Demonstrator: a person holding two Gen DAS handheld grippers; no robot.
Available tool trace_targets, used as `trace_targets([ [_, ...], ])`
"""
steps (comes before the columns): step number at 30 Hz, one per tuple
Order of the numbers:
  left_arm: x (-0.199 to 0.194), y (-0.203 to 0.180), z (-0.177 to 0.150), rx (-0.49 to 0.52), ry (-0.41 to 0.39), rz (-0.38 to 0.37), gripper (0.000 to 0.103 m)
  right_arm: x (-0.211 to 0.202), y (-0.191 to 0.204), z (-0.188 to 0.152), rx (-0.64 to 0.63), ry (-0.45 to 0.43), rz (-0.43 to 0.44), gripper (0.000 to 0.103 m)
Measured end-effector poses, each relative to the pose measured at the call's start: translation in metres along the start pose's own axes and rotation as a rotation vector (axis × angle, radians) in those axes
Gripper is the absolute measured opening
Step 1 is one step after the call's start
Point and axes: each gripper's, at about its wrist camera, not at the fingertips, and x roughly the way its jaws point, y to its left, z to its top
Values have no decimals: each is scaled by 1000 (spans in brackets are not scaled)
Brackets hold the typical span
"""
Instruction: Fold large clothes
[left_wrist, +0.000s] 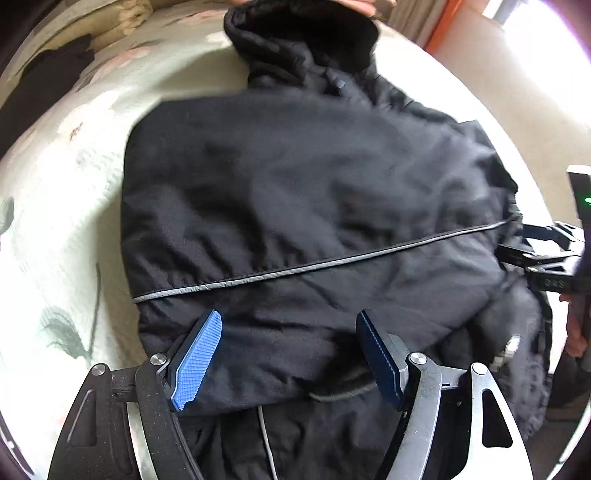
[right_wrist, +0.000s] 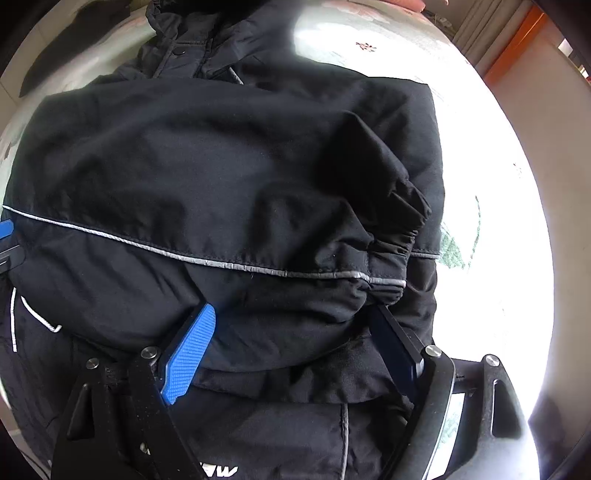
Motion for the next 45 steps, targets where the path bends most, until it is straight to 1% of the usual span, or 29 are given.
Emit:
trace_targets([
  [1, -16, -1, 4, 15, -30, -25, 77, -14, -1, 3, 4, -13, 8, 79],
  [2, -26, -3, 8, 27, -53, -28, 77, -30, -3, 5, 3, -36, 15, 78],
  [4, -38, -4, 17, 41, -89, -31, 77, -51, -3, 12, -7, -84, 16, 78],
  [6, -34, 0, 26, 26, -89, -43, 77, -59, 0, 23, -11, -115, 5, 78],
  [8, -15, 10, 35, -17, -53, -28, 77, -50, 2, 37, -9, -112, 18, 78],
  [9, -10, 13, 31, -31, -44, -21, 77, -43, 4, 44, -4, -103, 26, 78],
  [11, -3, 22, 40, -68, -34, -30, 77, -24, 3, 56, 1, -78, 26, 77],
  [13, -7, 25, 51, -70, -56, -30, 77, -14, -2, 61, 14, -76, 45, 75],
  [15, -13, 25, 71, -57, -91, -25, 77, -17, -10, 78, 24, -98, 62, 75],
  [17, -17, 28, 108, -32, -139, -13, 77, -23, -14, 106, 32, -143, 84, 75],
  [21, -14, 38, 180, -16, -217, 38, 77, -31, -23, 184, 55, -246, 114, 76],
  [22, -9, 44, 205, -18, -241, 52, 77, -30, -24, 199, 60, -265, 115, 76],
  [23, -8, 49, 217, -25, -248, 64, 77, -29, -27, 221, 68, -291, 114, 76],
  [25, 7, 63, 258, -56, -269, 74, 77, -21, -30, 263, 86, -320, 103, 76],
  [27, 25, 77, 289, -90, -273, 76, 77, -8, -32, 298, 108, -327, 108, 76],
  [29, 45, 85, 312, -105, -252, 63, 77, 6, -32, 327, 117, -320, 115, 76],
  [31, 70, 92, 331, -109, -209, 27, 77, 21, -30, 350, 110, -303, 125, 76],
  [33, 90, 97, 338, -108, -182, 51, 76, 42, -22, 369, 94, -279, 111, 76],
  [34, 102, 103, 340, -115, -160, 82, 74, 54, -19, 375, 83, -256, 89, 75],
  [35, 109, 109, 340, -129, -142, 88, 59, 61, -19, 377, 80, -241, 70, 71],
  [36, 113, 114, 337, -143, -131, 71, 47, 70, -21, 378, 87, -228, 56, 68],
  [37, 115, 126, 328, -174, -129, 7, 47, 74, -28, 372, 101, -223, 61, 66],
  [38, 115, 133, 320, -189, -137, -9, 47, 77, -35, 366, 119, -224, 61, 66],
  [40, 123, 149, 300, -213, -111, -2, 49, 91, -56, 352, 174, -194, 36, 67],
  [41, 134, 160, 288, -244, -77, -30, 51, 104, -65, 344, 205, -163, 69, 67],
  [42, 139, 166, 282, -263, -73, -66, 51, 117, -71, 338, 229, -134, 109, 67],
  [43, 136, 169, 276, -261, -113, -94, 51, 125, -73, 334, 243, -119, 141, 67],
  [44, 131, 166, 274, -237, -123, -90, 52, 127, -72, 330, 235, -137, 140, 68],
  [45, 128, 163, 274, -224, -128, -85, 52, 123, -67, 331, 201, -151, 109, 68],
])
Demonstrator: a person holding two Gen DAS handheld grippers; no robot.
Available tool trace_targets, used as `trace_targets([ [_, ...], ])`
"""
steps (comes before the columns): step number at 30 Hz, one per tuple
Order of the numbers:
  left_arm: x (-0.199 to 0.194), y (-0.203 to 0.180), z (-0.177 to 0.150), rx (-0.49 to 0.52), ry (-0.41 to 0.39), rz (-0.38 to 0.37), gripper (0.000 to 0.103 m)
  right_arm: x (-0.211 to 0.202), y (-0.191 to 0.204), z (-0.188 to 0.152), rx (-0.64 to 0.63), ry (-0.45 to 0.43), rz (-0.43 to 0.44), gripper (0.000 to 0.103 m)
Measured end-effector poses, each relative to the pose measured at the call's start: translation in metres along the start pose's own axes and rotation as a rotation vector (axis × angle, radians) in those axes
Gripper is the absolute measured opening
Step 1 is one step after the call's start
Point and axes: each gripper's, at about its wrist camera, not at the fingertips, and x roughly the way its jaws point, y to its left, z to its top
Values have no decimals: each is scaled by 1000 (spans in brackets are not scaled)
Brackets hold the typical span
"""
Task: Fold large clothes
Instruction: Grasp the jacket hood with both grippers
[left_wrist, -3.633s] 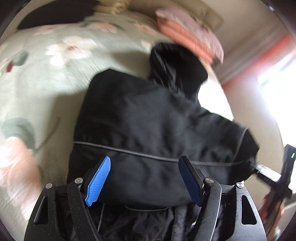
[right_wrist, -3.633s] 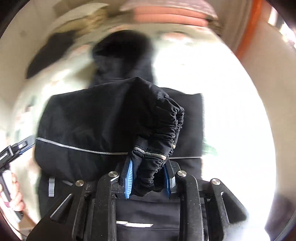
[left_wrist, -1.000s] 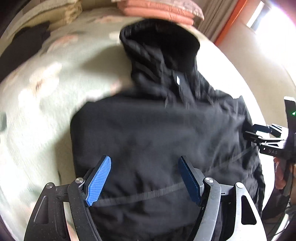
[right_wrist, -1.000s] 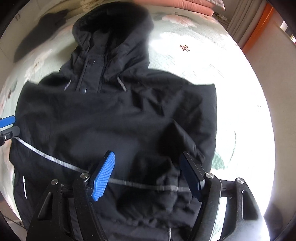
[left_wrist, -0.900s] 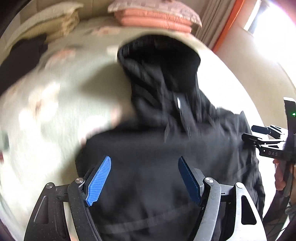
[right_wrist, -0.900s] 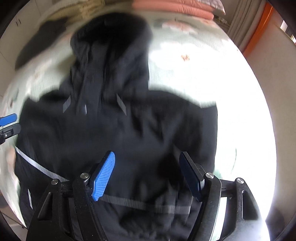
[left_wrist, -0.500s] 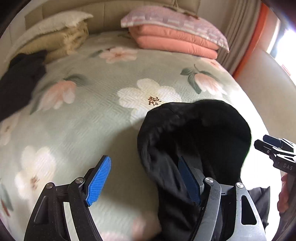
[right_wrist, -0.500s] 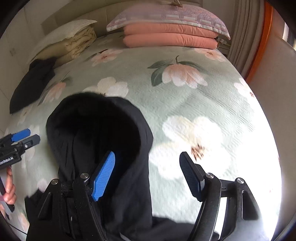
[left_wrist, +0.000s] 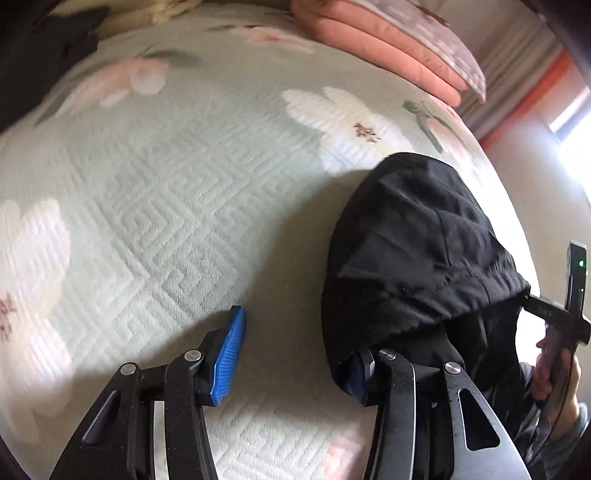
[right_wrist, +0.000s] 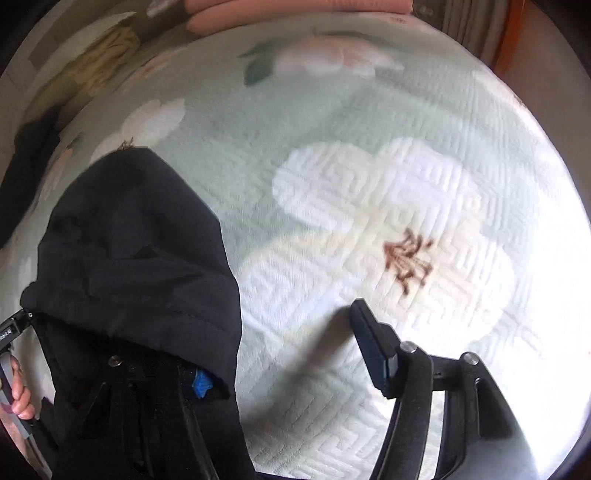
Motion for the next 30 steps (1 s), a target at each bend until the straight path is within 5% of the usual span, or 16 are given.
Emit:
trace_targets([
  [2, -11, -7, -3, 41, -12, -3, 51, -10, 10, 1, -70, -7, -45, 68],
  [7, -56, -12, -18, 169, 42, -17, 52, -57, 13, -5, -173, -5, 4, 68],
  [13, -106, -52, 27, 186, -129, -111, 56, -113, 49, 24, -227, -97, 96, 69],
  [17, -66, -97, 70, 211, -111, -139, 56, -91, 93, 62, -244, -115, 160, 69],
  [22, 27, -91, 70, 171, 133, -103, 56, -26, 114, 61, -289, 5, 183, 67],
  [25, 33, -74, 47, 171, 113, -128, 56, 9, 107, 33, -329, 69, 147, 65],
  [30, 34, -71, 30, 205, 42, -123, 57, 13, 107, 19, -335, 3, 134, 67],
])
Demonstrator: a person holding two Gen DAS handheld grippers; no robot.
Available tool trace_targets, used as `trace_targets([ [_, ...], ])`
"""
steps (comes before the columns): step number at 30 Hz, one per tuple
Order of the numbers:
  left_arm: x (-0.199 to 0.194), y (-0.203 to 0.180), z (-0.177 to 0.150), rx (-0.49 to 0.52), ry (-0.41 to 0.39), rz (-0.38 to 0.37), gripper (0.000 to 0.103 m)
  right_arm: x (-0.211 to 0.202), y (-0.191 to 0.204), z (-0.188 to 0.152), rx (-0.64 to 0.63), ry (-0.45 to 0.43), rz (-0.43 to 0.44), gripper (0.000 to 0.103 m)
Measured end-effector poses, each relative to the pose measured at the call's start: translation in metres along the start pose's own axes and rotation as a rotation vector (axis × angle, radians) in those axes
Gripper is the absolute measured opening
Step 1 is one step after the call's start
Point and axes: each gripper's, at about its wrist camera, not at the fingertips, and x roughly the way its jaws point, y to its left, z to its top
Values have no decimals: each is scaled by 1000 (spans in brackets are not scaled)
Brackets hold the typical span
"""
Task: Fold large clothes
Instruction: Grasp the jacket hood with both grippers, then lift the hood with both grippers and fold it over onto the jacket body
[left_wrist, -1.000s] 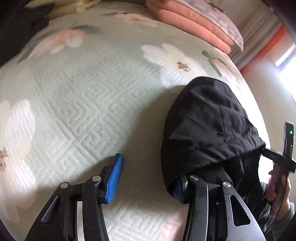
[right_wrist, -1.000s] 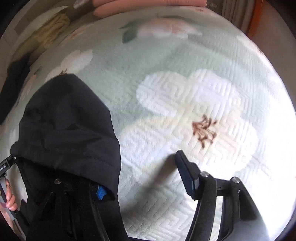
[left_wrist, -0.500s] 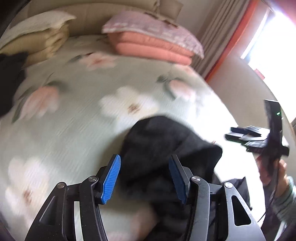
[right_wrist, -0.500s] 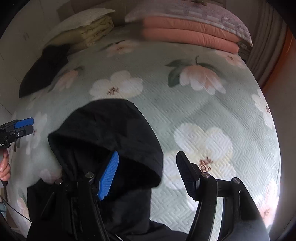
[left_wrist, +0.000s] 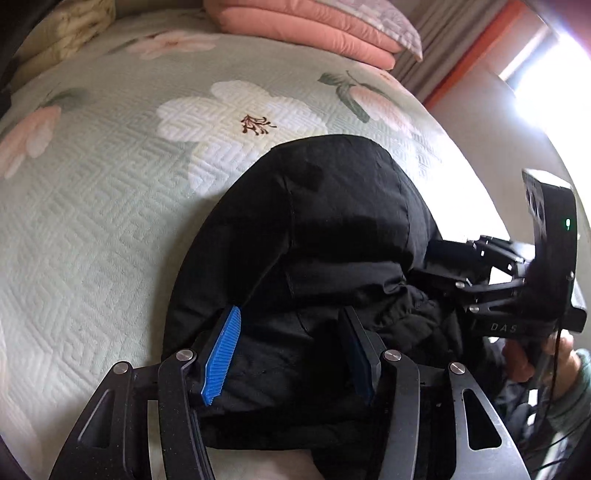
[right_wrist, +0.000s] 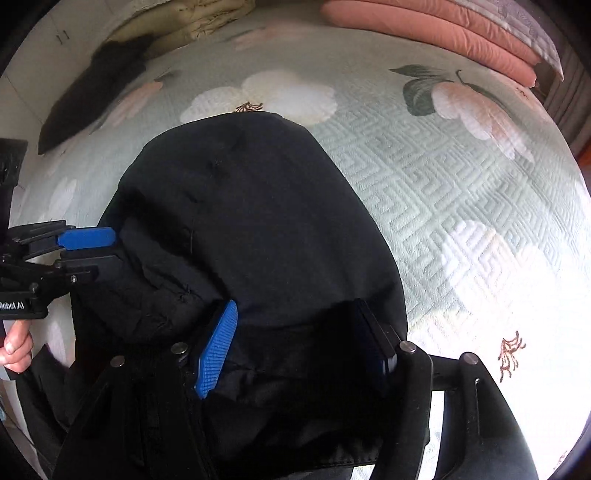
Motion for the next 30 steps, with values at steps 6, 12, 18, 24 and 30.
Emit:
trace_targets([
  [6, -31, -1, 8, 0, -4, -9, 57, -26, -10, 12, -1, 9, 38, 69],
  [12, -62, 9, 54, 23, -83, 11, 81, -56, -30, 57, -2, -76, 46, 93],
  [18, -7, 37, 71, -25, 84, -36, 80, -3, -49, 90, 44, 48, 135, 91],
  [24, 26, 38, 69, -11, 159, -86, 80, 36, -45, 95, -15, 135, 179, 89],
  [30, 21, 20, 65, 59, 148, -74, 28, 29, -32, 95, -70, 113, 231, 42],
])
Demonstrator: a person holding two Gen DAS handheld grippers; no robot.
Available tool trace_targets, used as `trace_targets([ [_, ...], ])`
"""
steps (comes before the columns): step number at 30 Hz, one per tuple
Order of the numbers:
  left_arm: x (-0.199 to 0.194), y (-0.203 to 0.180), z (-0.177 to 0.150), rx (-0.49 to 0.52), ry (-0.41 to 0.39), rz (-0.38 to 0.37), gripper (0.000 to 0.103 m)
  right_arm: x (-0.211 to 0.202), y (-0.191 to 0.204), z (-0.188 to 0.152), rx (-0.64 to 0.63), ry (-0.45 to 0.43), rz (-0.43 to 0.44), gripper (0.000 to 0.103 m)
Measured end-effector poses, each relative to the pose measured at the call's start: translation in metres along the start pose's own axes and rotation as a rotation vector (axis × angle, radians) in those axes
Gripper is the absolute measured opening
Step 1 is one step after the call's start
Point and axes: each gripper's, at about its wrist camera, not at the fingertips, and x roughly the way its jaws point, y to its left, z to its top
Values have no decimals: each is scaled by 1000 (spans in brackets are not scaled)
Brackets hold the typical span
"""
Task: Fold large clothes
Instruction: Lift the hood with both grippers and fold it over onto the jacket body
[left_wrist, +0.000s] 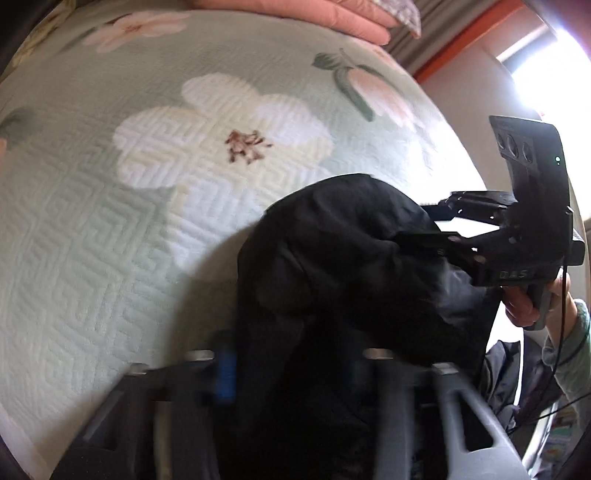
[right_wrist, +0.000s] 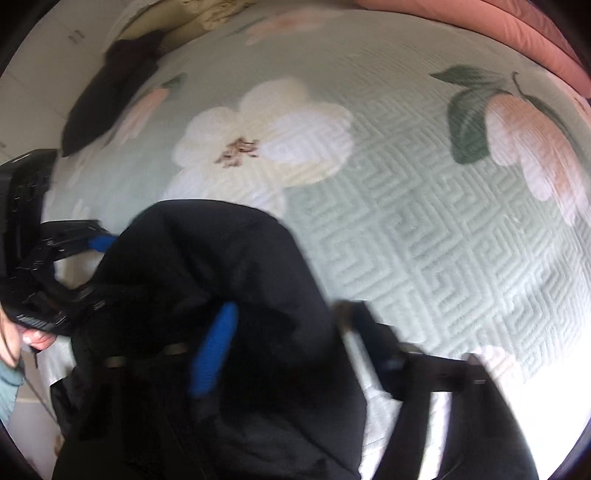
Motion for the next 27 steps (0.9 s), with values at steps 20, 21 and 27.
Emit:
trace_targets([
  [20, -192, -163, -181, 285, -412, 105, 12, -217, 159, -195, -37, -469, -276, 10],
  [21, -194, -171, -190, 286, -413, 105, 12, -225, 165, -210, -32, -471, -273, 10],
  [27, -208, -210, -274, 296, -349, 94, 12, -254, 212, -294, -37, -415, -282, 10],
])
